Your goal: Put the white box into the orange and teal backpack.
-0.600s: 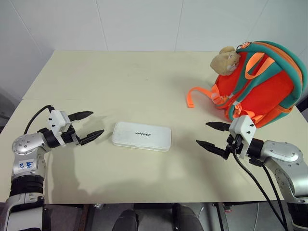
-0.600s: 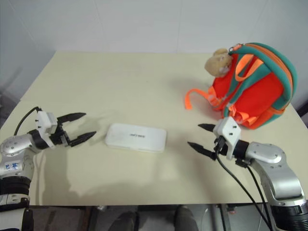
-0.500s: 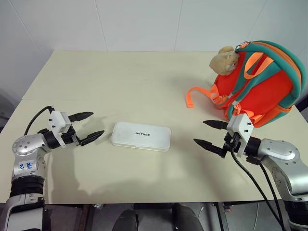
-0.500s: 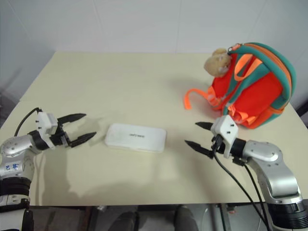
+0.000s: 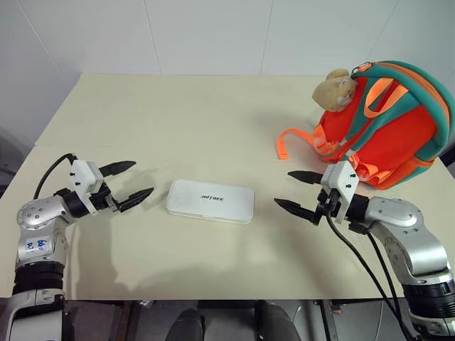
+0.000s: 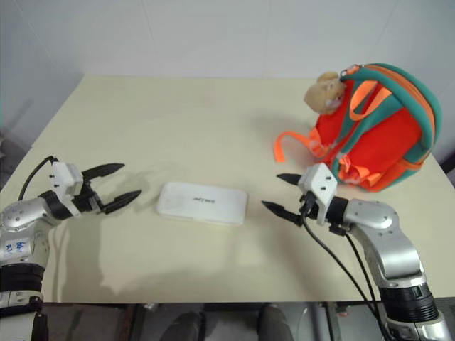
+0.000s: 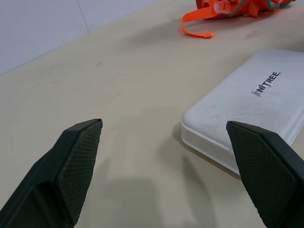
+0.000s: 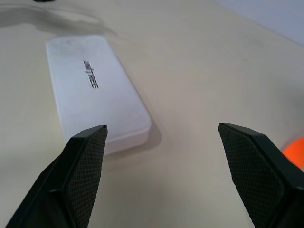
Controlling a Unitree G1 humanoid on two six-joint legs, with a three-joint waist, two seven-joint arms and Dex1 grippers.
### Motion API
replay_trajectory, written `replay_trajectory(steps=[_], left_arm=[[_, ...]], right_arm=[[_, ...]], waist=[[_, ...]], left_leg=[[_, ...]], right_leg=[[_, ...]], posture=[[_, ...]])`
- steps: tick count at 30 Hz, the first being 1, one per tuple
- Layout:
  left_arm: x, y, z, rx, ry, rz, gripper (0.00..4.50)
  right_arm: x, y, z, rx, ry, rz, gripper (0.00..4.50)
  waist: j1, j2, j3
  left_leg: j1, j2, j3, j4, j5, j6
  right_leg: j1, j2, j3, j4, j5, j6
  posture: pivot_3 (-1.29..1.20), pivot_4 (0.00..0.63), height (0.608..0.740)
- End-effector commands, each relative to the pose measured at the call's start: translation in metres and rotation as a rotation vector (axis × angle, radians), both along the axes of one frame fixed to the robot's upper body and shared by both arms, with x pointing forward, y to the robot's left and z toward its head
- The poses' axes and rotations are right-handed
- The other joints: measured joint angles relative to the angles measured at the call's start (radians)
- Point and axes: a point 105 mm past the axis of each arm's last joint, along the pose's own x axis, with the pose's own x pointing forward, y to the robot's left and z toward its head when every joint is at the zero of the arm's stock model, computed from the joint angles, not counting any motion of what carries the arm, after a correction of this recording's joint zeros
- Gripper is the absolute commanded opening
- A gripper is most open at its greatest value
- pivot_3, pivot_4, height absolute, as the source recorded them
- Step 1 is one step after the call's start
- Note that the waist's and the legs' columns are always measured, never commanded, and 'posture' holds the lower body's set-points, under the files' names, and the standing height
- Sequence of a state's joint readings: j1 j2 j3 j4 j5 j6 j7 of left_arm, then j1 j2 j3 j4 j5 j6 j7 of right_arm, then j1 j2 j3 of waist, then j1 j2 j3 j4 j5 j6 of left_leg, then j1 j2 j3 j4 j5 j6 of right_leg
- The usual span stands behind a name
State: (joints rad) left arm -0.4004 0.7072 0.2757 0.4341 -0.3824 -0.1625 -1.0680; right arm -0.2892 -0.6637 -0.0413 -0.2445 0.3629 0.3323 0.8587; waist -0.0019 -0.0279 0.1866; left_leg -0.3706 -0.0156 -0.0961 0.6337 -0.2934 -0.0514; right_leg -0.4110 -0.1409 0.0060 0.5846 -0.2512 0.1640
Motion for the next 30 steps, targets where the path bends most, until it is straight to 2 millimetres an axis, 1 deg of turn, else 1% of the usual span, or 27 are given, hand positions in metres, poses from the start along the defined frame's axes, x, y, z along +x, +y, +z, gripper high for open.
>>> replay_trajectory(steps=[1, 3, 5, 6, 8, 9, 11, 14, 15, 16, 20, 24, 30], left_arm=[[0.003, 0.011, 0.012, -0.001, -0.058, 0.077, 4.28], [0.004, 0.011, 0.012, -0.021, -0.059, 0.117, 3.88], [0.006, 0.011, 0.009, -0.030, -0.036, 0.156, 3.34], [0.007, 0.011, 0.009, -0.039, -0.036, 0.162, 2.98], [0.007, 0.012, 0.009, -0.040, -0.033, 0.161, 2.37], [0.006, 0.011, 0.007, -0.036, -0.017, 0.149, 1.96], [0.003, 0.004, 0.001, -0.023, 0.034, 0.087, 1.33], [0.001, 0.000, -0.004, -0.027, 0.098, 0.064, 0.40], [0.001, -0.001, -0.005, -0.031, 0.112, 0.060, 0.08], [0.002, 0.000, -0.007, -0.025, 0.137, 0.071, 0.00], [0.008, 0.004, -0.016, -0.020, 0.223, 0.115, 0.00], [0.017, 0.004, -0.019, -0.036, 0.286, 0.152, 0.00], [0.017, -0.007, -0.034, -0.054, 0.439, 0.130, 0.00]], right_arm=[[0.009, -0.003, -0.009, -0.015, 0.042, -0.082, 4.28], [0.008, -0.001, -0.019, -0.064, 0.078, -0.054, 3.87], [0.010, 0.001, -0.019, -0.081, 0.068, -0.053, 3.28], [0.014, 0.001, -0.017, -0.075, 0.060, -0.080, 2.84], [0.017, 0.003, -0.017, -0.074, 0.053, -0.101, 2.20], [0.017, 0.004, -0.018, -0.080, 0.049, -0.104, 1.78], [0.018, 0.006, -0.022, -0.095, 0.048, -0.113, 1.11], [0.020, 0.008, -0.028, -0.110, 0.039, -0.130, 0.11], [0.020, 0.009, -0.029, -0.112, 0.036, -0.132, 0.13], [0.021, 0.010, -0.030, -0.116, 0.031, -0.141, 0.12], [0.023, 0.017, -0.032, -0.122, 0.025, -0.148, 0.12], [0.018, 0.025, -0.038, -0.133, 0.049, -0.116, 0.12], [0.015, 0.032, -0.047, -0.165, 0.073, -0.096, 0.12]], waist=[[0.000, 0.000, 0.000], [-0.001, 0.000, 0.000], [-0.004, 0.000, 0.000], [-0.003, 0.000, 0.000], [-0.003, 0.000, 0.000], [-0.002, 0.000, 0.000], [-0.001, 0.000, 0.000], [-0.002, 0.001, 0.000], [-0.002, 0.001, 0.000], [-0.001, 0.001, 0.000], [-0.002, 0.001, 0.000], [-0.002, 0.001, 0.000], [-0.005, 0.001, 0.000]], left_leg=[[0.000, 0.000, 0.000, 0.000, 0.000, 0.000], [0.000, 0.000, 0.000, 0.000, 0.000, 0.000], [0.000, 0.000, 0.000, 0.000, 0.000, 0.000], [0.001, 0.000, 0.000, 0.000, 0.000, 0.000], [0.000, 0.000, 0.000, 0.000, 0.000, 0.000], [0.000, 0.000, 0.000, 0.000, 0.000, 0.000], [0.000, 0.000, 0.000, 0.000, 0.000, 0.000], [0.000, 0.000, 0.000, 0.000, 0.000, 0.000], [0.000, 0.000, 0.000, 0.000, 0.000, 0.000], [0.000, 0.000, 0.000, 0.000, 0.000, 0.000], [0.000, 0.000, 0.000, 0.000, 0.000, 0.000], [0.000, 0.000, 0.000, 0.000, 0.000, 0.000], [0.000, 0.000, 0.000, 0.000, 0.000, 0.000]], right_leg=[[0.000, 0.000, 0.000, 0.000, 0.000, 0.000], [0.000, 0.000, 0.000, 0.001, 0.000, 0.000], [0.000, 0.000, 0.000, 0.001, 0.000, 0.000], [0.000, 0.000, 0.001, 0.001, 0.000, 0.000], [-0.001, 0.000, 0.000, 0.001, 0.000, 0.000], [-0.001, 0.000, 0.000, 0.001, 0.000, 0.000], [-0.001, 0.000, 0.000, 0.000, 0.000, 0.000], [-0.001, 0.000, 0.000, 0.000, 0.000, 0.000], [-0.001, 0.000, 0.000, 0.000, 0.000, 0.000], [-0.001, 0.000, 0.000, 0.000, 0.000, 0.000], [-0.001, 0.001, 0.000, 0.001, 0.000, 0.000], [-0.001, 0.001, 0.000, 0.001, 0.000, 0.000], [-0.001, 0.001, 0.000, 0.000, 0.000, 0.000]], posture=[[0.00, 0.150, 0.740], [0.00, 0.150, 0.740], [0.00, 0.150, 0.740], [0.00, 0.150, 0.740], [0.00, 0.150, 0.740], [0.00, 0.150, 0.740], [0.00, 0.150, 0.740], [0.00, 0.150, 0.740], [0.00, 0.150, 0.740], [0.00, 0.150, 0.740], [0.00, 0.150, 0.740], [0.00, 0.150, 0.740], [0.00, 0.150, 0.740]])
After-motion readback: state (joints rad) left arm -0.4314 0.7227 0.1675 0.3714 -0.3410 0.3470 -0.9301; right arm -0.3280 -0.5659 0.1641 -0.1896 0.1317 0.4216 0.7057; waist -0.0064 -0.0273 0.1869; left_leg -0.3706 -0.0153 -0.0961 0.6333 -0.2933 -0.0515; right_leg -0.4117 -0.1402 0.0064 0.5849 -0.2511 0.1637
